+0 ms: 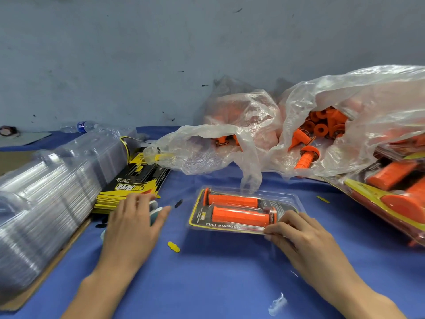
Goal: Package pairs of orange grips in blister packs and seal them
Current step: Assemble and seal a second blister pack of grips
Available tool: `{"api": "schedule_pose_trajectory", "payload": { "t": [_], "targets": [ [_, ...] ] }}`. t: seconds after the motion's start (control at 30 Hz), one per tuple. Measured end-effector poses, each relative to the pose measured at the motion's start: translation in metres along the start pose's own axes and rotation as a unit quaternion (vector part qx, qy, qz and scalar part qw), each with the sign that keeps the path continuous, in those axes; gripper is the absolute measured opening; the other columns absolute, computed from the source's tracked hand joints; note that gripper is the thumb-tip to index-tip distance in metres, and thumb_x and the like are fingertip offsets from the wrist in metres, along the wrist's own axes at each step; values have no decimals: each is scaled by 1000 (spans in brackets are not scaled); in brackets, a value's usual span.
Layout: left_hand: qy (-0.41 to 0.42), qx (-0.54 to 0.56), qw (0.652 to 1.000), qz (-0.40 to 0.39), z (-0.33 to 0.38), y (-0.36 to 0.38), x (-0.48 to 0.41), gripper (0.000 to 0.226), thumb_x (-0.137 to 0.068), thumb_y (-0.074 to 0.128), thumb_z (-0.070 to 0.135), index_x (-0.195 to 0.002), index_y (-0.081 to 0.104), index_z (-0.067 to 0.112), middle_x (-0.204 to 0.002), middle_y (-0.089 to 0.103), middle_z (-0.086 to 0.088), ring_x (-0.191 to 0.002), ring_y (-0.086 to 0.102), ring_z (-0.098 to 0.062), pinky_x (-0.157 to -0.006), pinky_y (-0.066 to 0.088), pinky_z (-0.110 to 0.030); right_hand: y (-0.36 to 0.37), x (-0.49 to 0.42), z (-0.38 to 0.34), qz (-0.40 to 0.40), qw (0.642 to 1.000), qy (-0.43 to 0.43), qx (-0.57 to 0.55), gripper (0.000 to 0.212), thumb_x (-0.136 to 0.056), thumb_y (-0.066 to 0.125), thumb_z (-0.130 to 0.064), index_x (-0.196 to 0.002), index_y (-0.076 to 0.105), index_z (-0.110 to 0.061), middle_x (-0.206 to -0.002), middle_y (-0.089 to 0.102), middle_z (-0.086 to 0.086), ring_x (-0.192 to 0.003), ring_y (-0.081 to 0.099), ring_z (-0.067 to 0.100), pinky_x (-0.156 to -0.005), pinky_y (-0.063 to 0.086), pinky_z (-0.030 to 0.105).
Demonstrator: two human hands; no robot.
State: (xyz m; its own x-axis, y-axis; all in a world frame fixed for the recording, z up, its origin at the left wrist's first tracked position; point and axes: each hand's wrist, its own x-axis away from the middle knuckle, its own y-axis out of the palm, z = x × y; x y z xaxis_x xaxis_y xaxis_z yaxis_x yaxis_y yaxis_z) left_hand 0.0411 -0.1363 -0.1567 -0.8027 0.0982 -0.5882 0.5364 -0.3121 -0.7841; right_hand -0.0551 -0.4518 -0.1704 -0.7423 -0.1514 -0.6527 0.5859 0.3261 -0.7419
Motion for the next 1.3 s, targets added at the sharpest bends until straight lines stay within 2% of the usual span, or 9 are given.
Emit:
{"api": "schedule_pose_trajectory", "payload": {
  "t": [0.1, 0.23, 0.33, 0.47, 0.6, 0.87, 1.0, 1.17, 1.3],
  "targets": [
    [-103, -63, 986, -117, -21, 0, 4, 57, -83, 63, 60, -123, 56, 19, -113, 57, -8, -105, 56, -34, -82, 45, -45, 1, 2, 2, -1, 1000, -7, -6, 11, -95, 60, -35, -93, 70, -31, -85, 55, -11, -71, 54, 18, -59, 47, 30],
    [-104, -126, 971, -177, -22, -2, 4, 71, -82, 55, 69, -134, 47, 23, -118, 57, -3, -113, 54, -28, -87, 44, -41, 2, 3, 2, 2, 1000, -20, 2, 23, -94, 49, -44, -92, 70, -33, -84, 55, -12, -71, 54, 16, -59, 46, 27],
    [-163, 123, 970, -131, -9, -18, 3, 70, -73, 48, 84, -112, 57, 27, -98, 62, -1, -91, 62, -26, -73, 48, -41, 1, 4, 2, -5, 999, -32, 15, 26, -93, 45, -42, -91, 70, -35, -83, 54, -12, -71, 54, 16, -61, 42, 24],
    [-187, 490, 827, -204, 23, -40, 10, 88, -48, 59, 95, -100, 60, 24, -73, 72, -17, -58, 68, -35, -58, 53, -41, 0, 2, 1, -11, 999, -35, 20, 27, -94, 44, -41, -92, 70, -35, -83, 54, -12, -71, 52, 15, -61, 42, 24],
    [-123, 569, 747, -321, 62, -23, 35, 71, -60, 63, 87, -109, 62, 36, -104, 74, -6, -79, 73, -38, -61, 59, -42, 0, 1, -2, -2, 1000, -29, 7, 22, -94, 51, -40, -91, 71, -33, -81, 56, -10, -69, 53, 17, -60, 45, 26],
    [-123, 590, 748, -278, 94, 2, 36, 67, -66, 58, 84, -107, 69, 32, -106, 74, -3, -100, 71, -20, -93, 54, -44, 5, 2, 1, -1, 999, -41, 7, 10, -94, 61, -37, -93, 70, -35, -83, 55, -11, -70, 52, 15, -62, 42, 23],
    [-127, 596, 755, -241, 98, 6, 30, 76, -71, 53, 75, -112, 66, 13, -101, 76, -4, -97, 72, -19, -85, 56, -28, 4, 2, 6, -12, 998, -59, 21, 11, -94, 56, -39, -98, 65, -34, -86, 55, -15, -75, 53, 14, -70, 43, 24],
    [-146, 588, 764, -220, 89, 11, 23, 80, -70, 52, 74, -105, 68, 4, -97, 76, -10, -92, 73, -24, -81, 56, -30, -2, 7, 18, -22, 998, -41, 42, 14, -82, 75, -31, -87, 62, -31, -88, 59, -17, -83, 60, 14, -81, 40, 26],
    [-186, 590, 759, -202, 75, 17, 12, 80, -70, 54, 75, -96, 74, 2, -94, 76, -14, -88, 73, -28, -74, 56, -26, -8, 8, 26, -28, 999, -38, 25, 9, -88, 64, -38, -88, 68, -30, -92, 62, -18, -89, 60, 10, -87, 41, 24]
  ]
}}
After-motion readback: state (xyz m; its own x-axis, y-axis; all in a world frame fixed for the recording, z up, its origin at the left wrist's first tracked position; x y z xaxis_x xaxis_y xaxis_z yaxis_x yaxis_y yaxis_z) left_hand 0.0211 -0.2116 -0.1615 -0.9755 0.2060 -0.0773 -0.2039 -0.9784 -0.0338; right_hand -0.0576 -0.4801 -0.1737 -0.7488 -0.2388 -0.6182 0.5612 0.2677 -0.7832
